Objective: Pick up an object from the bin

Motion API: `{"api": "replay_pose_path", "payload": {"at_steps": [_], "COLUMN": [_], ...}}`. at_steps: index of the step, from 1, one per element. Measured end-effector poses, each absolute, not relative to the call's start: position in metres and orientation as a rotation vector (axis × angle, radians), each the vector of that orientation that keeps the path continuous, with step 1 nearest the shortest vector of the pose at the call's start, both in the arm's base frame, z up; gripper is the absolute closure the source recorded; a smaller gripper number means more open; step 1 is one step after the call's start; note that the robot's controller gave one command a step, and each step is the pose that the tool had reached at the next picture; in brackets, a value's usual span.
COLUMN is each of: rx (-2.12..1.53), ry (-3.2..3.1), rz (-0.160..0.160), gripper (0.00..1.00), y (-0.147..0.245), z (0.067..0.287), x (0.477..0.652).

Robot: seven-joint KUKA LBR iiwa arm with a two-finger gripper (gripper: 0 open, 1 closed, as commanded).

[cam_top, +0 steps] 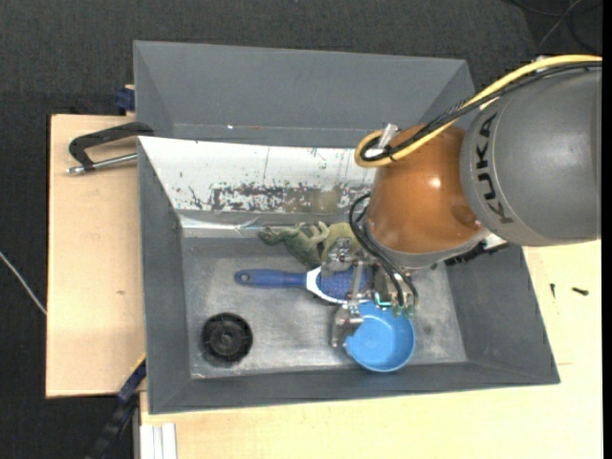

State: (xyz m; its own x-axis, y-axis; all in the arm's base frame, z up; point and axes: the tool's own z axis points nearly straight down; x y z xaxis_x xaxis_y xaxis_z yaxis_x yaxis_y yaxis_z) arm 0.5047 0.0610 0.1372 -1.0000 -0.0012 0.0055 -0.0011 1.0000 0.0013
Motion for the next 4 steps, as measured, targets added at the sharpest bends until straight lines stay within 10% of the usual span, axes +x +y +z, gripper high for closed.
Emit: {"api": "replay_pose_path", "payload": {"at_steps": [1,2,3,4], "rx": [0.252,0.254,0.371,0.368], "ry": [-3.158,-3.171,-3.135,-3.125], "rz": [-0.001,-0.007,-0.001,-0.002], "gripper": [0.00,1.00,1.00,0.00], "y": [0.052,0.055,0.072,0.071], "z": [0.097,0.098,0.250,0.245], "x": [0.538,0.541,0.537,0.535]}}
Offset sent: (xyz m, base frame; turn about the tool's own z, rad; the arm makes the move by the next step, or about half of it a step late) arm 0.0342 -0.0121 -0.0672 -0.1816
